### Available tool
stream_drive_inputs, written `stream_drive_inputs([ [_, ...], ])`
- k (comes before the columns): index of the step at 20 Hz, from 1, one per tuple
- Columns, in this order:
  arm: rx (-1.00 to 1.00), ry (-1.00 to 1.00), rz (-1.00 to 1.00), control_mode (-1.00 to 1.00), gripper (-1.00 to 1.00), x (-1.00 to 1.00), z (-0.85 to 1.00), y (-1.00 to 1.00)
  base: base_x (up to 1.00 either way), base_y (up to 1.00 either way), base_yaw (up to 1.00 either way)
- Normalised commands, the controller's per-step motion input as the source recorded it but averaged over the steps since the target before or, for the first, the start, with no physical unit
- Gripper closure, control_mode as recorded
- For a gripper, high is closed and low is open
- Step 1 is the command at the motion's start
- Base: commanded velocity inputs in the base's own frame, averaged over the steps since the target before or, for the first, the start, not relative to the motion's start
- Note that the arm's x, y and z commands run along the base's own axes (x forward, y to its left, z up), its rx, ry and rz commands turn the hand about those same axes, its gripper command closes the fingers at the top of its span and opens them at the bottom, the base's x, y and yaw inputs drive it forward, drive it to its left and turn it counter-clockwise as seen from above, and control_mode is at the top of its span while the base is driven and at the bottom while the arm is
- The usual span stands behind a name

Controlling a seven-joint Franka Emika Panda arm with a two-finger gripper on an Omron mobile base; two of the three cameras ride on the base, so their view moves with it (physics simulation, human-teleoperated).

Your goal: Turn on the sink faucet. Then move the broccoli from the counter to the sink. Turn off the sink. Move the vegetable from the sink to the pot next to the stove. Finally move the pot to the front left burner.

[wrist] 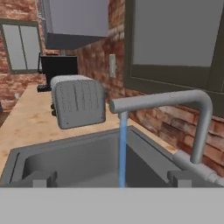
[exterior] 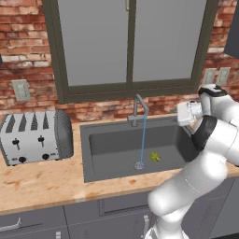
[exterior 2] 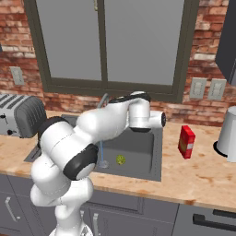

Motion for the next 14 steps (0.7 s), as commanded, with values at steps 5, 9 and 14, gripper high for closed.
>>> stream_drive_inputs([
  [5,0.00,-0.01,0.06,-1.00,-1.00,0.23,-0.10,0.05,0.00,0.00,0.00],
  [9,0.00,0.00,0.05,-1.00,-1.00,0.18,-0.10,0.06,0.00,0.00,0.00],
  [14,0.00,0.00,0.02,-1.00,-1.00,0.16,-0.06,0.06,0.00,0.00,0.00],
])
